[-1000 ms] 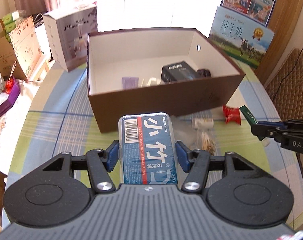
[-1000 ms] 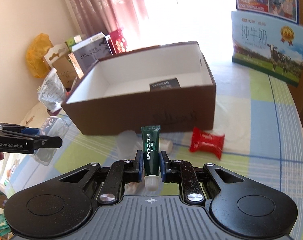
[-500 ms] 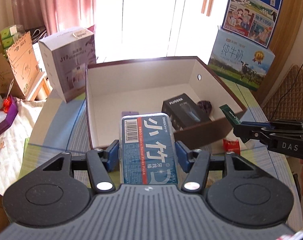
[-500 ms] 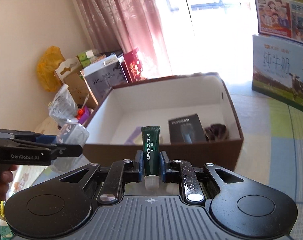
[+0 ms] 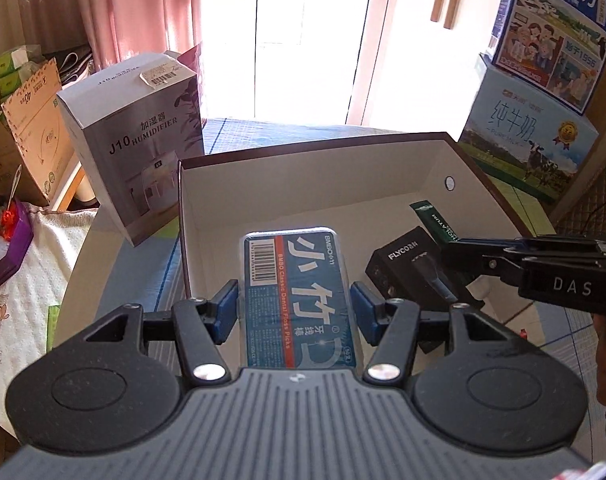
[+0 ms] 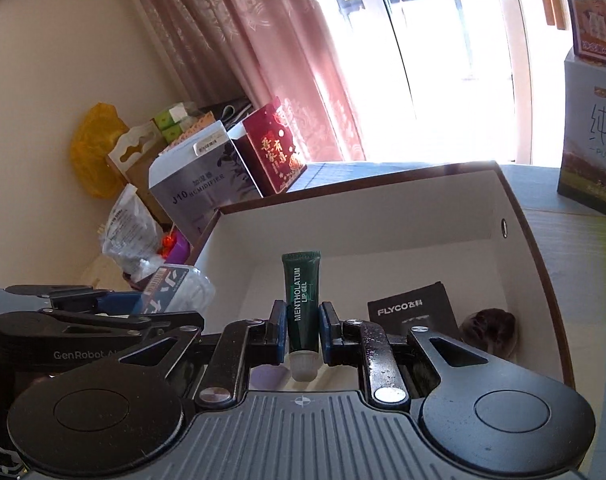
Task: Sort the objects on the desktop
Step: 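Lift and carry the toothpick case and lip gel over the brown box with both tools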
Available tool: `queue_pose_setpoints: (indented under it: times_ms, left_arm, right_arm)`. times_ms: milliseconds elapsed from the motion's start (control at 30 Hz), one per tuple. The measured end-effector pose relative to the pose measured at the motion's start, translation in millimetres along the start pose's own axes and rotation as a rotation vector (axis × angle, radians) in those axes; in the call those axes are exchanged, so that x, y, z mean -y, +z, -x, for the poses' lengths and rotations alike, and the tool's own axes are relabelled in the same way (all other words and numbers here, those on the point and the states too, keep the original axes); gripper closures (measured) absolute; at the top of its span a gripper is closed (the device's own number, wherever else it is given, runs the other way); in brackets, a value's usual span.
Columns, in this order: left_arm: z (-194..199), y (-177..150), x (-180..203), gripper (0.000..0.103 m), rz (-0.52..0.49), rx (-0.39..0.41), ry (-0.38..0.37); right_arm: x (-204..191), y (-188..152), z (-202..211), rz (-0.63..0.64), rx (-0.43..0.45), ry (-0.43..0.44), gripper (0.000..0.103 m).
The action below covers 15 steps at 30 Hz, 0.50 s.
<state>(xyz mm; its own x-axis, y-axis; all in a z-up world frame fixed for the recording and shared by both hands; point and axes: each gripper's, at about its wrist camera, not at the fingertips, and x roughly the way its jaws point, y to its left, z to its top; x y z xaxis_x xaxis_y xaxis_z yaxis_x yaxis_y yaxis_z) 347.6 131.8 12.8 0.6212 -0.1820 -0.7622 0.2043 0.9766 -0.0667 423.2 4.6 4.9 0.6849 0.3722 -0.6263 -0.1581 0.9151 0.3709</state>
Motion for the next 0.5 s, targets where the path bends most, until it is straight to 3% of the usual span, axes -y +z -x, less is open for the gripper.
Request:
queue_pose_setpoints:
  times_ms: [500]
  left_arm:
    - [-81.6,39.1,-22.3,0.048,-0.028,-0.081,0.03]
  right_arm:
    - [27.6,31.2,-91.6,-0.049,-0.134,-0.034,0.089]
